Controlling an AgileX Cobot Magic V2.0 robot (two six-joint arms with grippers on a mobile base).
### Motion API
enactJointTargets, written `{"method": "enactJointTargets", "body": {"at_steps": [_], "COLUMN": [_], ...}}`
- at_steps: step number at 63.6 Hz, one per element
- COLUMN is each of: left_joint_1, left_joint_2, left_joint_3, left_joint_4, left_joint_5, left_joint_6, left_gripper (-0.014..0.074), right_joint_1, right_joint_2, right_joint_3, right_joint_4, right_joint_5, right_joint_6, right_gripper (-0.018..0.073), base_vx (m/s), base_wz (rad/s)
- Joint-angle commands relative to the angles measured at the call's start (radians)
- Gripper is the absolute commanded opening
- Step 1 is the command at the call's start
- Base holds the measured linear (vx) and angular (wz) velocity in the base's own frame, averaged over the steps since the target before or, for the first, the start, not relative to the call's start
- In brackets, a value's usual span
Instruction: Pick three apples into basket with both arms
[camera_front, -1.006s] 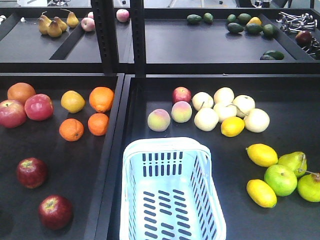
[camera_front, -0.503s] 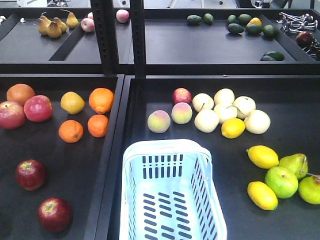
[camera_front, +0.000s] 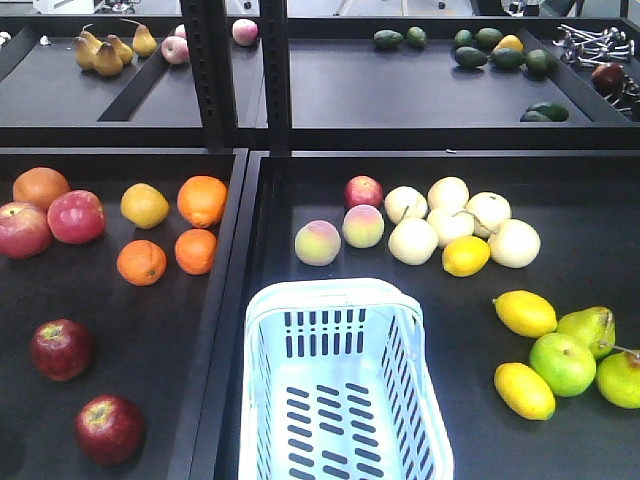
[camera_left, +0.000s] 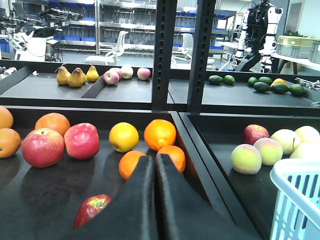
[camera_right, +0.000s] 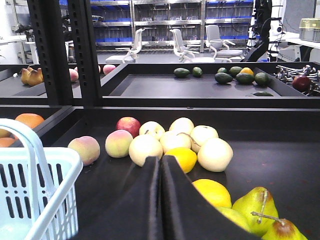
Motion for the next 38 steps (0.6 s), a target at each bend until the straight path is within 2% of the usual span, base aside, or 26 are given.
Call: {"method": "enactJointTargets", "body": {"at_steps": [1, 38], "left_joint_1": [-0.007, -0.007], "left_joint_2": [0.018, 0.018], "left_joint_3": [-0.005, -0.007], "left_joint_4": [-0.008, -0.006], "left_joint_5": [-0.068, -0.071], "left_joint_6": [-0.004, -0.001], "left_gripper": [-0.0006, -0.0006], "right_joint_1": [-0.005, -0.005], "right_joint_2": [0.01, 0.01], "right_joint_3": [0.01, 0.01], "right_joint_4": [-0.003, -0.003], "right_joint_5": [-0.077, -0.077], "right_joint_6": [-0.007, -0.007], "right_gripper": [-0.0008, -0.0008], "base_vx": [0.0, 0.0], "base_wz": [0.0, 0.0]}}
